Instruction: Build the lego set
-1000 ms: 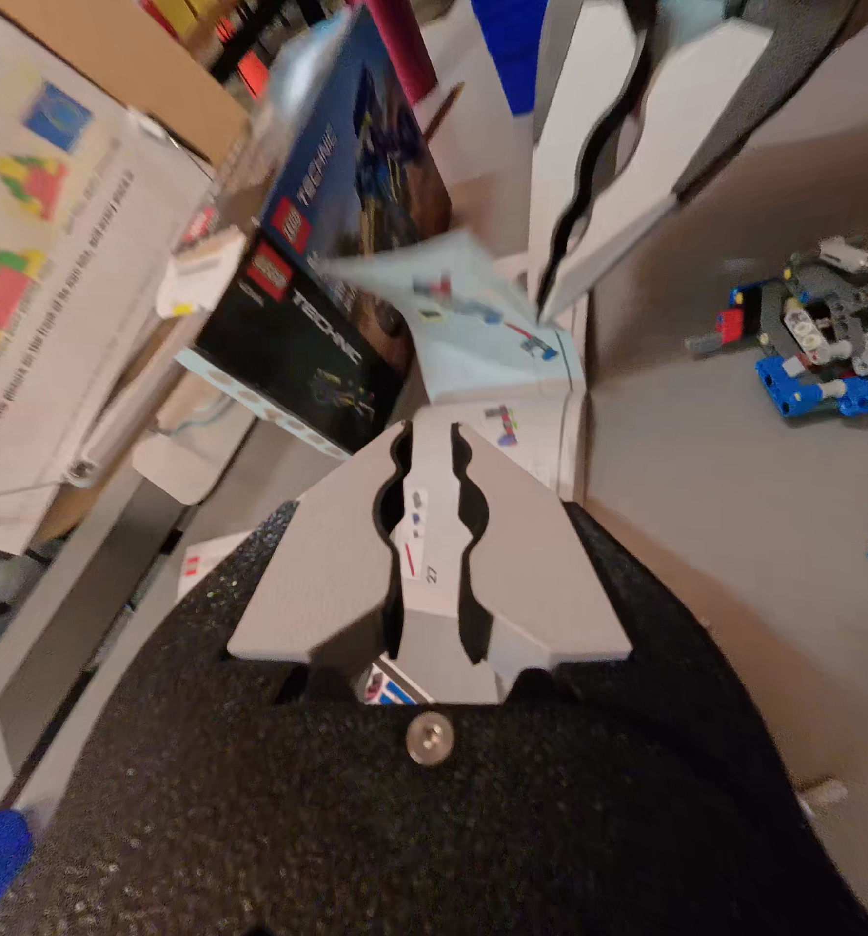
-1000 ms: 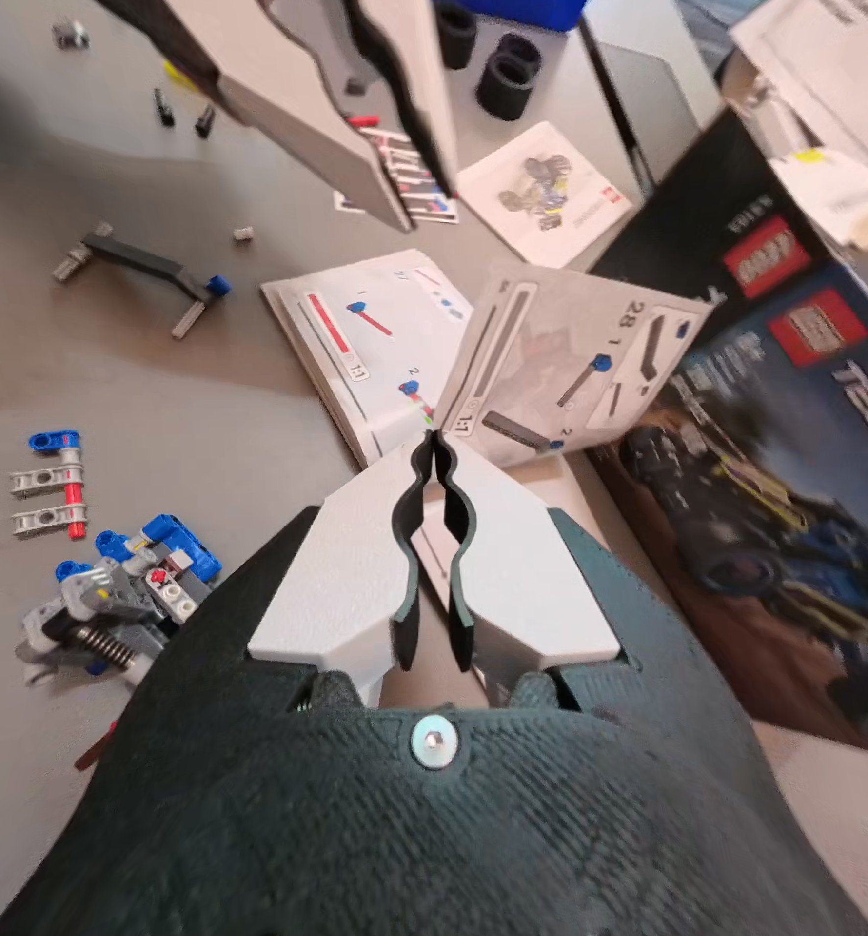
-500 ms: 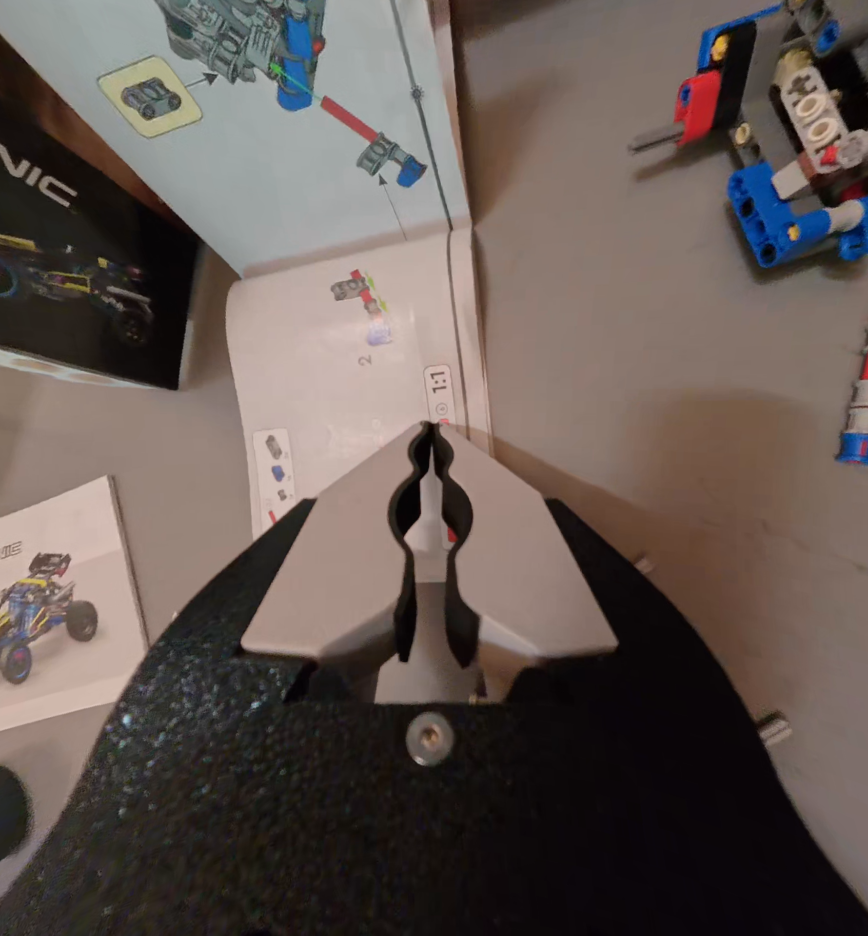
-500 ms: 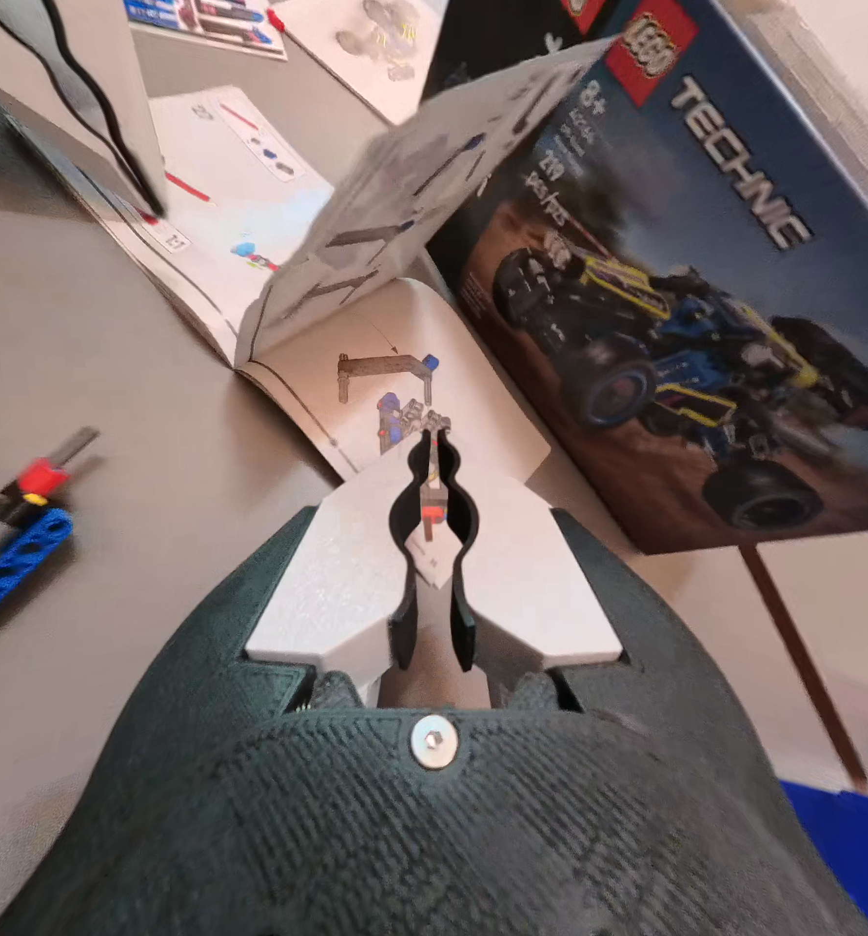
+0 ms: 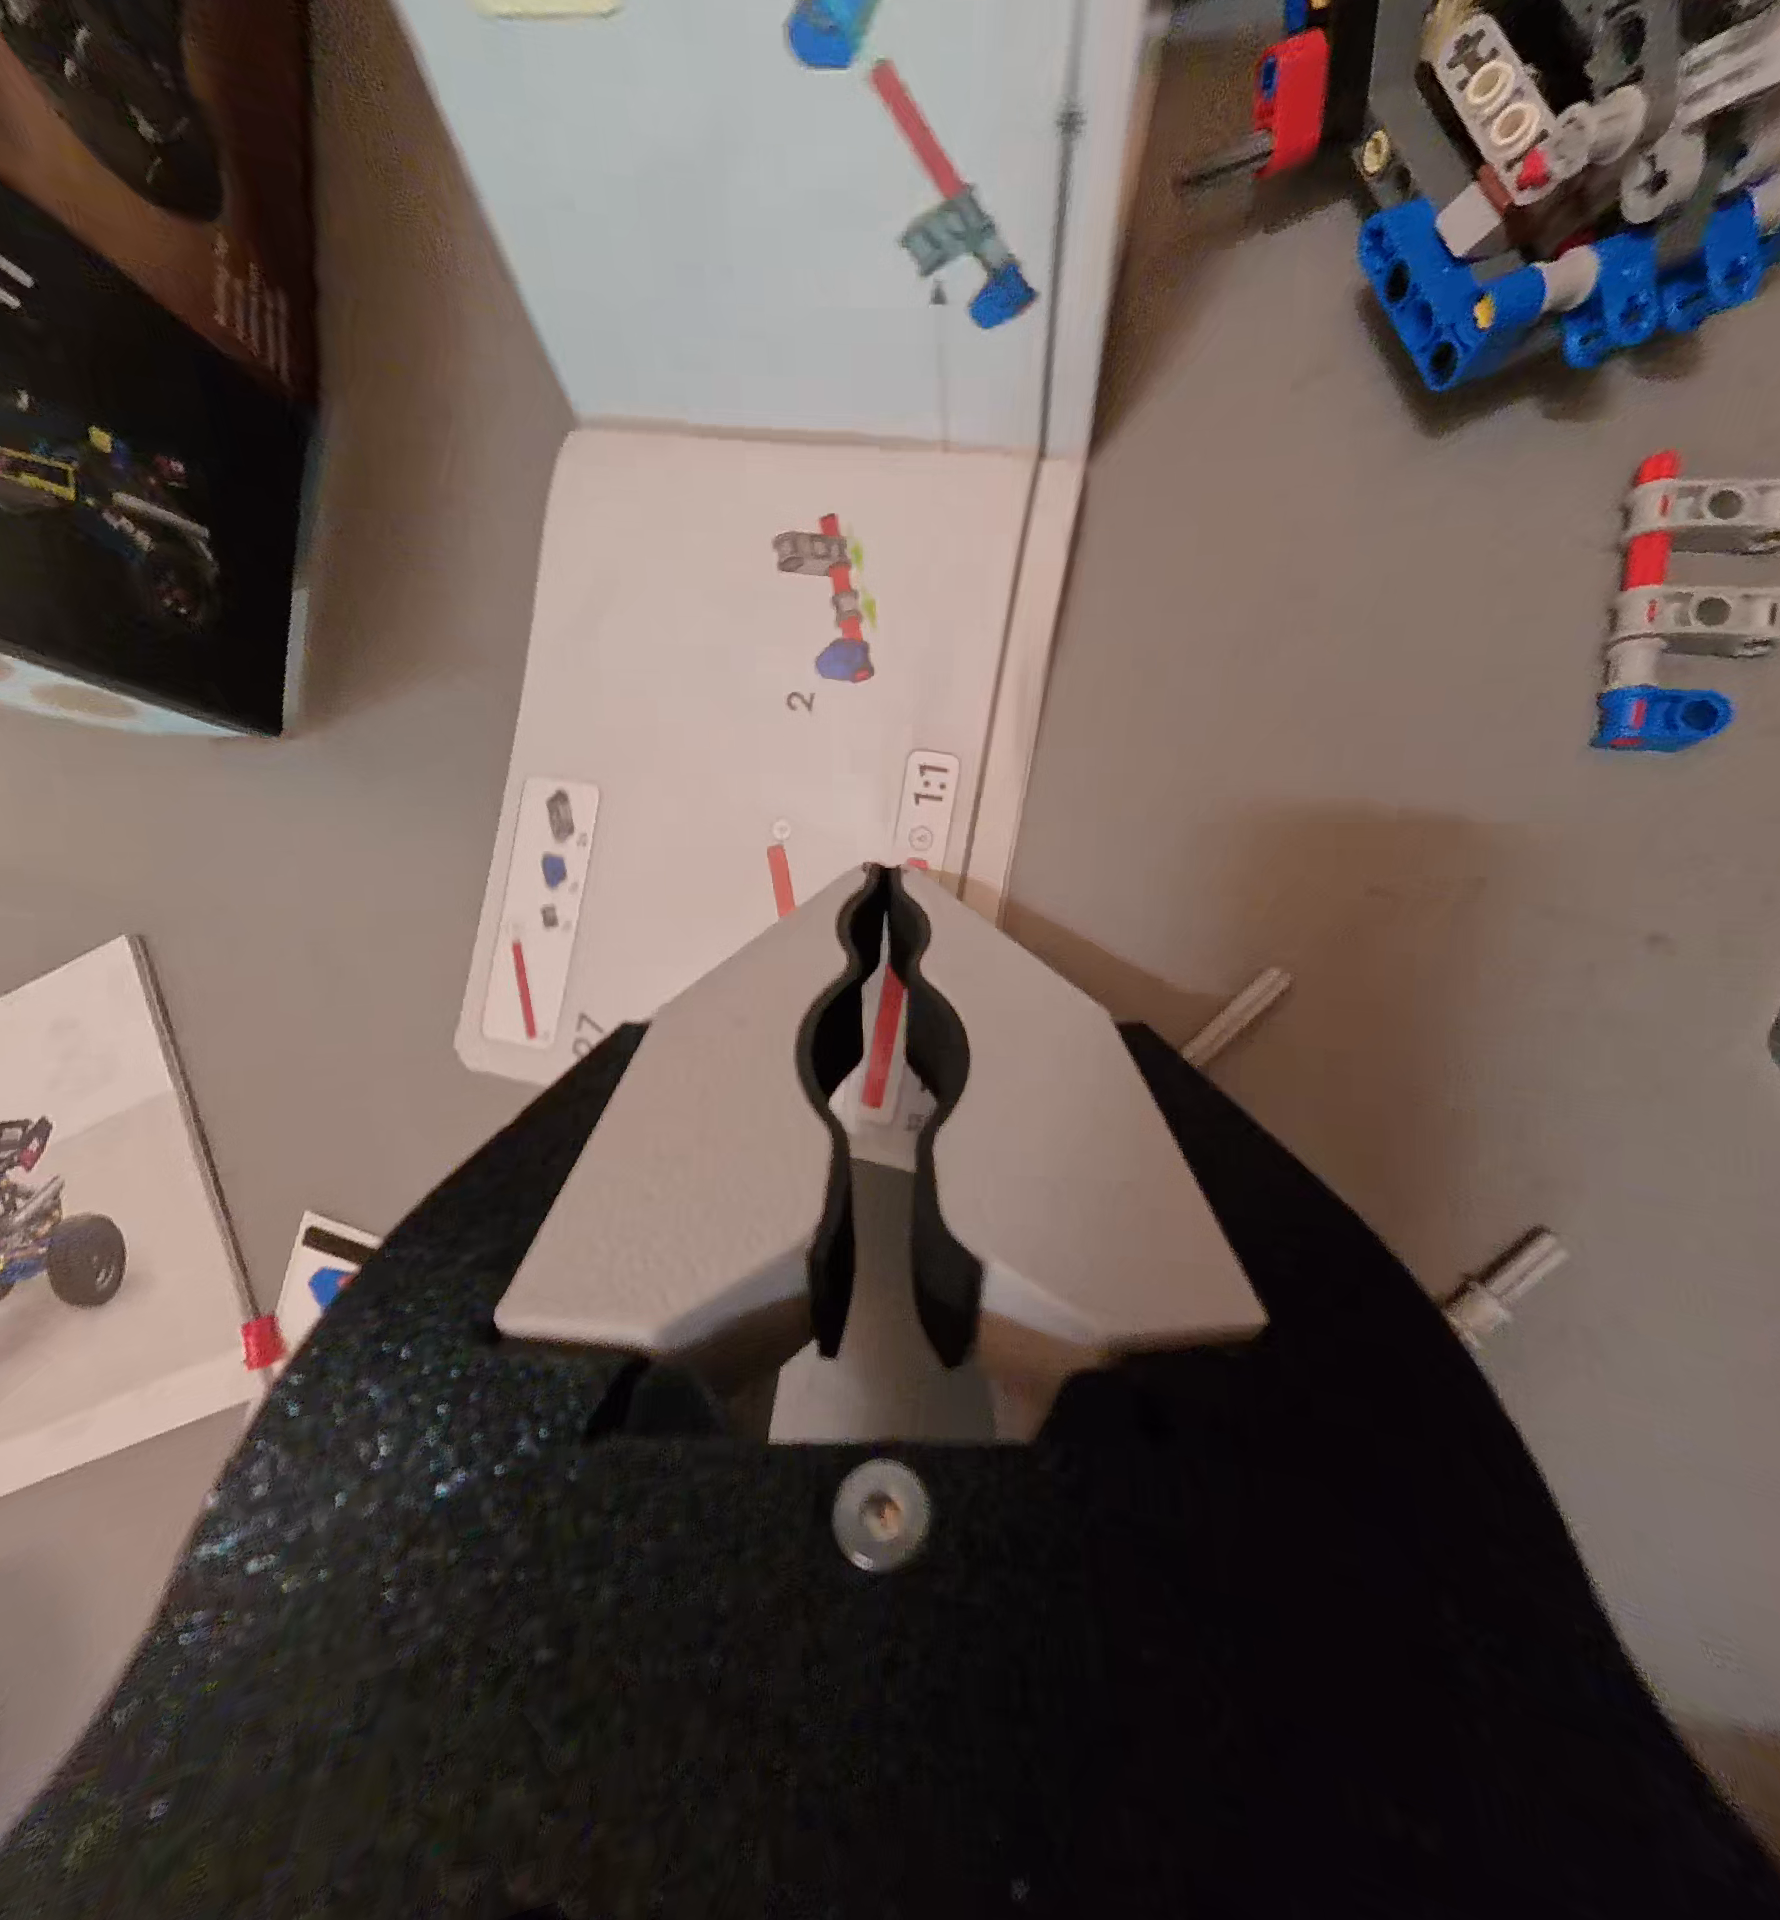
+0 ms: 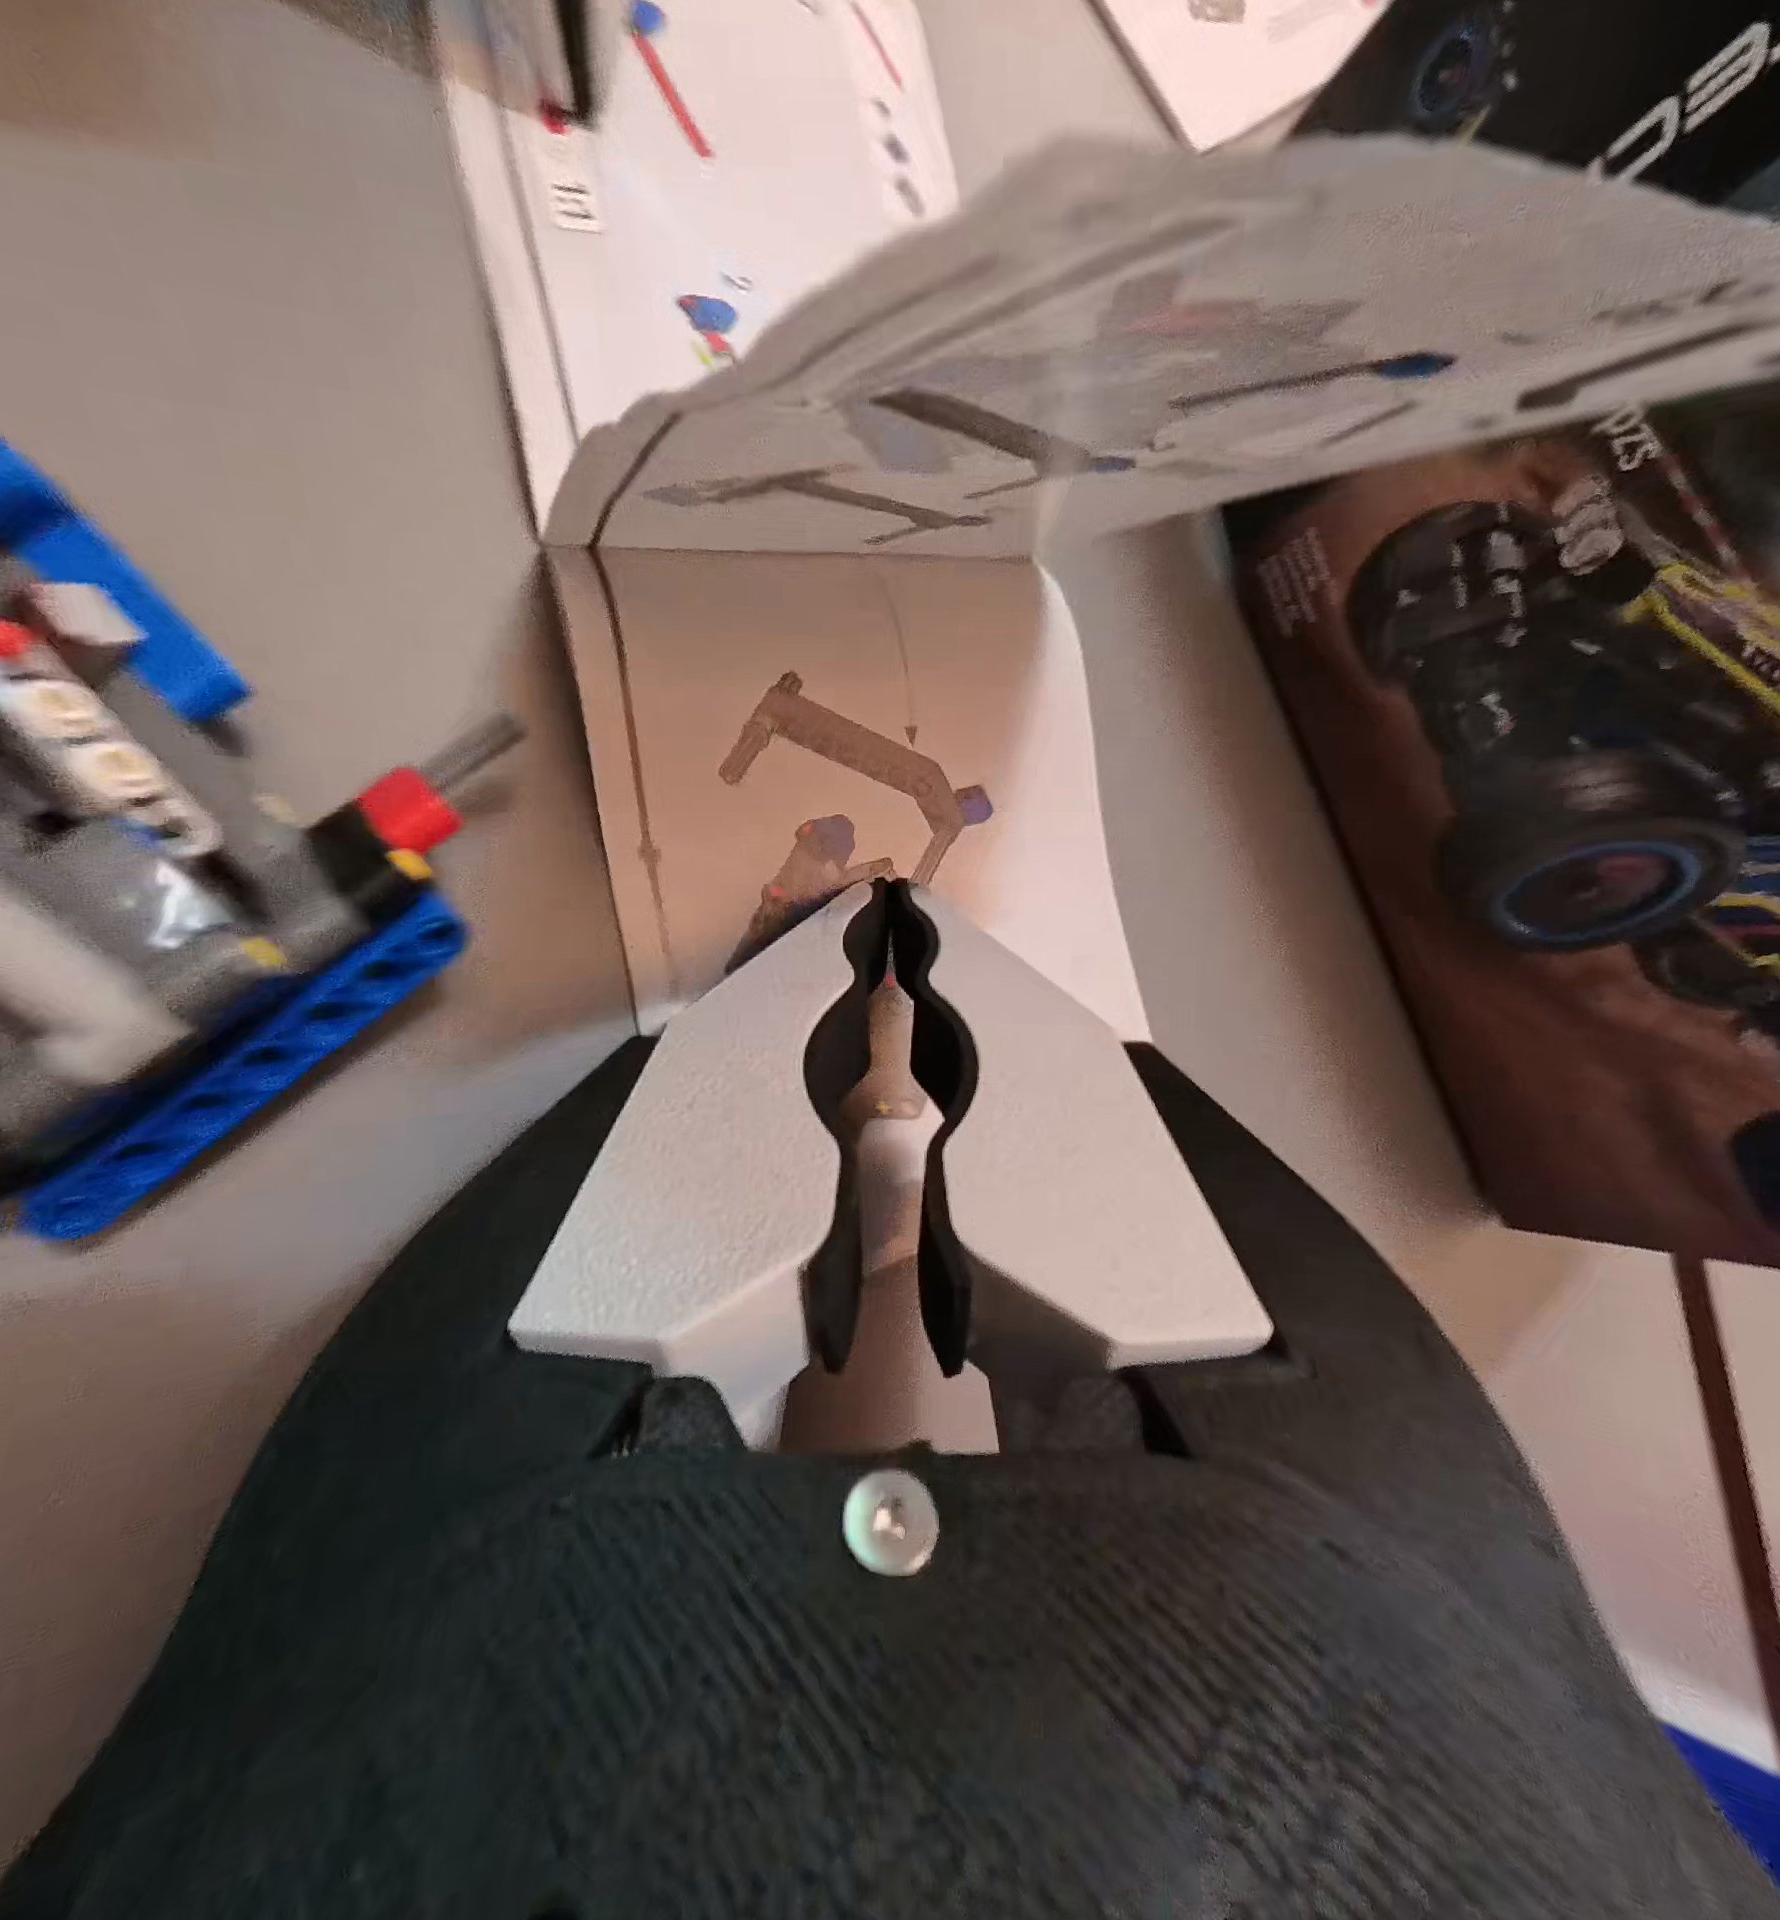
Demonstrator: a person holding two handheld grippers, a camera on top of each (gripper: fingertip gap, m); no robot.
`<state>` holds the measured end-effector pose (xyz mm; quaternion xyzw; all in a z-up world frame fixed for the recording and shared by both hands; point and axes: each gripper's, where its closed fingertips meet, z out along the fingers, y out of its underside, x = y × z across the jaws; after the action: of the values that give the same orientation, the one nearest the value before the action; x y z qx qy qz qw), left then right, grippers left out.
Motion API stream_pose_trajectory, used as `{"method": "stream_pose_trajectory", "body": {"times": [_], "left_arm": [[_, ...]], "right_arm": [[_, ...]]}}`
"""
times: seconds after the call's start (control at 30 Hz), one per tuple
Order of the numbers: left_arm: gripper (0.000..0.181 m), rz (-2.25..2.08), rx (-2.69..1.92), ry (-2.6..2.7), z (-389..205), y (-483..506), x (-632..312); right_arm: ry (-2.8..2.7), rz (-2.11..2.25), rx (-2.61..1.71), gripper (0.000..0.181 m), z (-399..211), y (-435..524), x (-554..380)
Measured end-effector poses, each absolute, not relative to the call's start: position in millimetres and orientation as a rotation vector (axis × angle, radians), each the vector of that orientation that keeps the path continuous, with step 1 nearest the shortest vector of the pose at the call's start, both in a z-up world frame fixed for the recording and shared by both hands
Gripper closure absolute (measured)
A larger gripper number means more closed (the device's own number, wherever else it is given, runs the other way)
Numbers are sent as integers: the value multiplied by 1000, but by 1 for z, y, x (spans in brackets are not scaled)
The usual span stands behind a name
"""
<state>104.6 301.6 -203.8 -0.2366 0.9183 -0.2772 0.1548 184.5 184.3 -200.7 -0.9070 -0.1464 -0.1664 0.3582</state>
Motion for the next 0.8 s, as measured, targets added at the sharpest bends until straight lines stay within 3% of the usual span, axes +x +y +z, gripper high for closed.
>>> {"method": "stream_pose_trajectory", "body": {"times": [0.17,0.37,0.67,0.8], "left_arm": [[181,-757,-812,2499,-196,308,116],[181,-931,-786,2099,-139,306,135],[181,-510,-559,1603,-109,375,145],[181,-575,-580,1504,-102,380,144]], "right_arm": [[-304,-446,-2298,181,-200,168,168],[-205,-699,-2183,170,-188,150,196],[-287,-890,-2211,180,-193,139,212],[-290,-930,-2192,181,-193,136,217]]}}
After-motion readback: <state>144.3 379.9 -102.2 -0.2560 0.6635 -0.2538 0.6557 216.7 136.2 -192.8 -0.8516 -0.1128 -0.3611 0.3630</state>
